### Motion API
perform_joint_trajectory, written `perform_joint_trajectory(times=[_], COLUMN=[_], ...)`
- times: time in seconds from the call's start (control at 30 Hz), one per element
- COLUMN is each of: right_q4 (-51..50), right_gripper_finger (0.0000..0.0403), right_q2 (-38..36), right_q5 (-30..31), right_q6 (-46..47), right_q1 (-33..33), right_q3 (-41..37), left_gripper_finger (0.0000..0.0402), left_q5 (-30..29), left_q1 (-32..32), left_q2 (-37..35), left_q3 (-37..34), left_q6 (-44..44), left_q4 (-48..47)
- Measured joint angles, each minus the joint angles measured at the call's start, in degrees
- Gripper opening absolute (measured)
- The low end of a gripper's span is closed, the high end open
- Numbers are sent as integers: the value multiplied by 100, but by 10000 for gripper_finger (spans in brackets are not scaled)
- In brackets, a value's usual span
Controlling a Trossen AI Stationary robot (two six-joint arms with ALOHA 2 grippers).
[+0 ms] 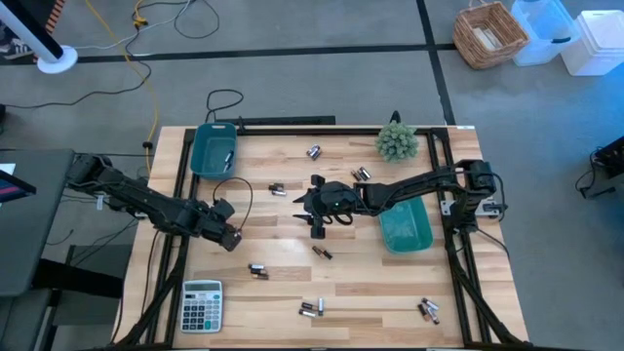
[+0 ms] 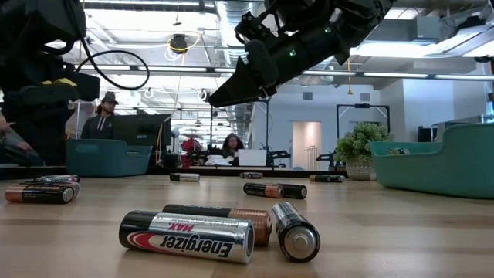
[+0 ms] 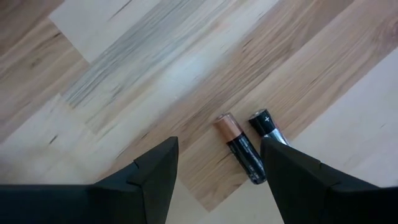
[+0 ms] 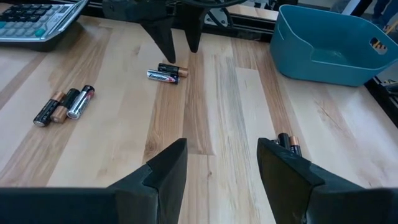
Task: Sort batteries
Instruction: Put the brown-block battery into the green bin
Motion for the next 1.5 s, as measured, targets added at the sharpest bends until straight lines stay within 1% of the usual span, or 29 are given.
perform_joint_trajectory(times=[0.13, 0.27, 0.4, 0.73, 0.8, 0.97, 1.07, 1.3, 1.5], right_q4=[0, -2, -1, -2, -2, -4, -4, -4, -4], right_gripper_finger=[207, 207, 207, 207, 207, 207, 207, 207, 207], right_q2=[0, 0, 0, 0, 0, 0, 0, 0, 0], right_q5=[0, 0, 0, 2, 2, 2, 2, 2, 2], right_q6=[2, 13, 12, 39, 39, 44, 57, 57, 57], right_q1=[0, 0, -6, -35, -35, -35, -35, -35, -35], right_q3=[0, 0, 0, 0, 0, 0, 0, 0, -2], left_gripper_finger=[224, 224, 224, 223, 218, 189, 178, 174, 173], left_q5=[-2, 76, -80, -44, -41, 37, 0, 90, 161], left_q1=[-5, -21, -56, -58, -58, -60, -60, -60, -63], left_q2=[0, 1, -28, 2, 0, 4, -15, 177, 430], left_q3=[-73, -312, -323, -323, -331, -498, -492, -495, -692], left_q6=[-30, -60, -130, -176, -236, -247, -229, -216, -239], left_q4=[32, 386, 400, 249, 204, 470, 618, 493, 691])
